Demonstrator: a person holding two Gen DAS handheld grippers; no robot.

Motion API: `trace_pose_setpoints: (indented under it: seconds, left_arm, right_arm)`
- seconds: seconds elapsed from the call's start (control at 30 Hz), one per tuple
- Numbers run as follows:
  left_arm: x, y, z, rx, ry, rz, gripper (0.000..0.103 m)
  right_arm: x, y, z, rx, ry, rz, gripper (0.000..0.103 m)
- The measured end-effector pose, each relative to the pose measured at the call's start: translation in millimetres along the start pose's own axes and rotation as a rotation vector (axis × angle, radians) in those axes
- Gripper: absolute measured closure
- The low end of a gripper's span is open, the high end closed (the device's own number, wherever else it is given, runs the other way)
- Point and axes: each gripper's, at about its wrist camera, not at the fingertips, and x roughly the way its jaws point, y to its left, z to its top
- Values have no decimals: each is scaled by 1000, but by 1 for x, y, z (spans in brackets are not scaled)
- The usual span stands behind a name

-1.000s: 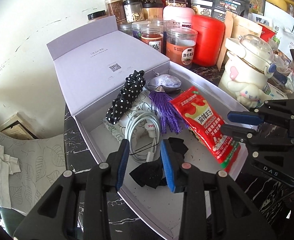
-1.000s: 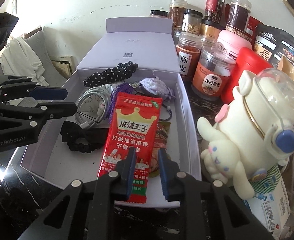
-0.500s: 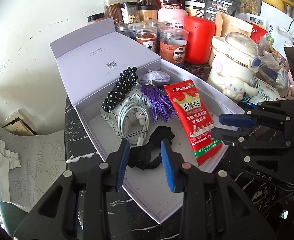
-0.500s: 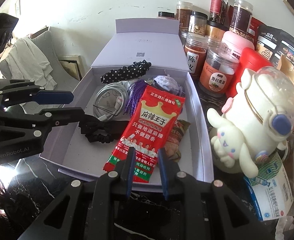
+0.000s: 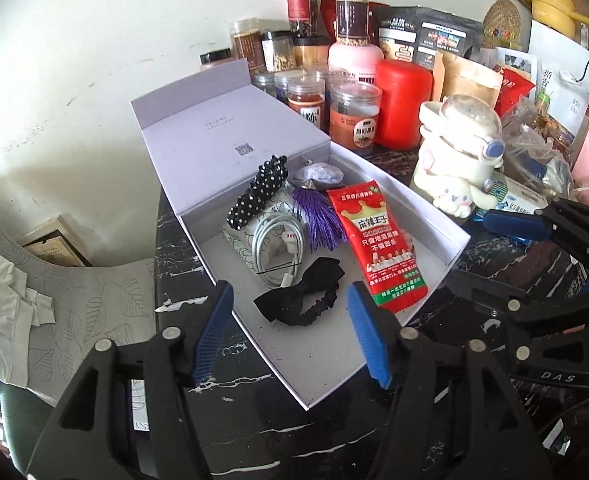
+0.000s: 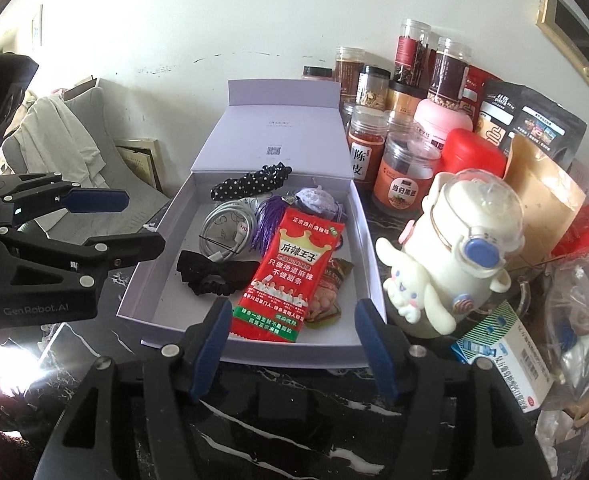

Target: Organize objects

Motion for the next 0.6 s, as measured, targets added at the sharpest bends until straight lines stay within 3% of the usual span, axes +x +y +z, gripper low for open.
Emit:
trace_pose_setpoints:
  seconds: [0.6]
  left_arm:
    - [-80, -36, -27, 45, -74, 23, 25]
  right_arm:
    - [-72, 4, -26, 52, -72, -55, 32]
